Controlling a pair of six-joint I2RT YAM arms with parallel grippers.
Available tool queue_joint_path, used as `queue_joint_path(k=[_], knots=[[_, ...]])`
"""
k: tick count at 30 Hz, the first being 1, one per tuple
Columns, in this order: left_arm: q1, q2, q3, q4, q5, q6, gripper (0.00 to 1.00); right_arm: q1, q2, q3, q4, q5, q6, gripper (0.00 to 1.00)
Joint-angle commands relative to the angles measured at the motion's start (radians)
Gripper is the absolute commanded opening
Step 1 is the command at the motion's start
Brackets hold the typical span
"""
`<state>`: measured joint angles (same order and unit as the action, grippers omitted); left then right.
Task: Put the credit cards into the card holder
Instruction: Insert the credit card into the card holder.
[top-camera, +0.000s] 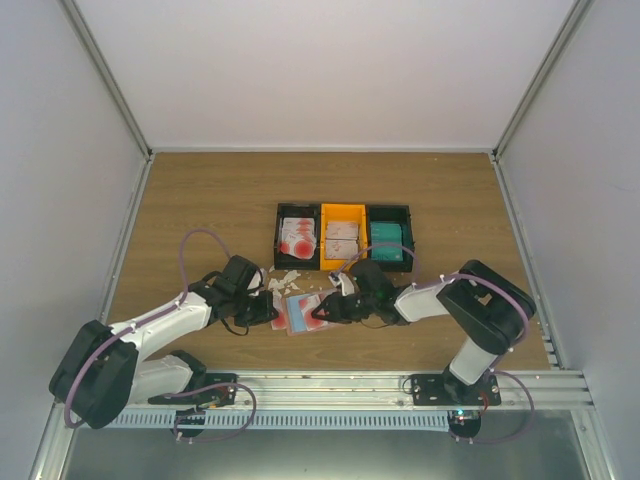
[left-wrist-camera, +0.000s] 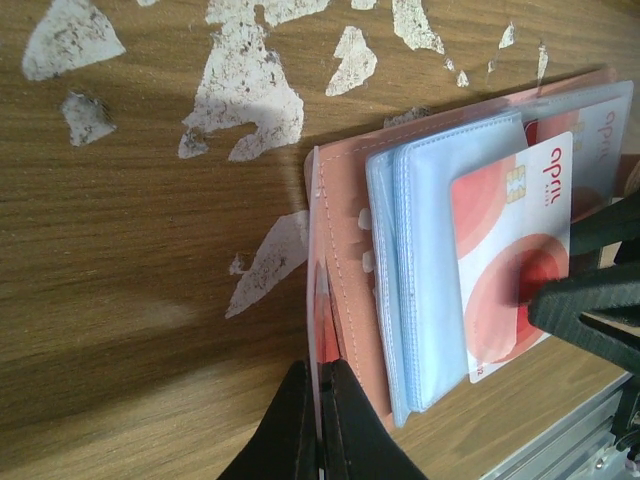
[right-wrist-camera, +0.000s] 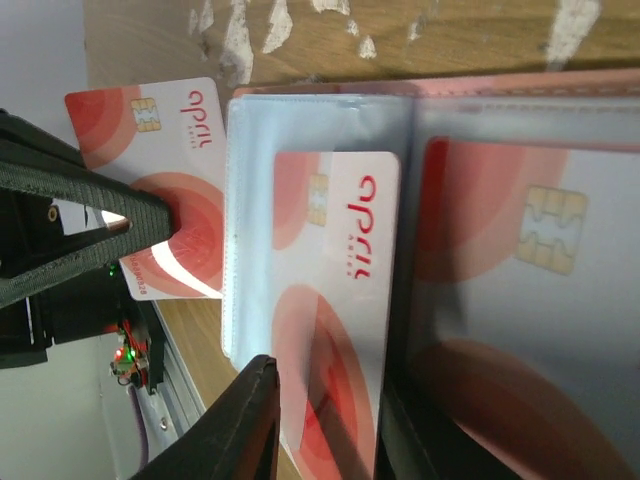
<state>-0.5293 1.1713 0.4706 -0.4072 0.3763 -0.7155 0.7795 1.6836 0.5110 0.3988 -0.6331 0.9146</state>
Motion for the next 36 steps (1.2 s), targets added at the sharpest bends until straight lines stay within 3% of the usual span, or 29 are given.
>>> queue_joint_path(k=[1,23,31,36], knots=[[-0.021,-0.003,-0.028,0.024,-0.012,-0.002,0.00,0.010,-0.029,-0.002,-0.033,0.089,-0.003,0.30],[-0.021,-0.012,-0.040,0.023,-0.018,-0.008,0.00,0.010,-0.157,-0.042,-0.163,0.195,-0.036,0.37],[-0.021,-0.011,-0.041,0.025,-0.016,-0.007,0.00,0.009,-0.123,-0.020,-0.212,0.207,-0.072,0.15],[-0.022,-0.011,-0.044,0.029,-0.014,-0.008,0.00,0.009,-0.095,-0.024,-0.178,0.202,-0.071,0.08]])
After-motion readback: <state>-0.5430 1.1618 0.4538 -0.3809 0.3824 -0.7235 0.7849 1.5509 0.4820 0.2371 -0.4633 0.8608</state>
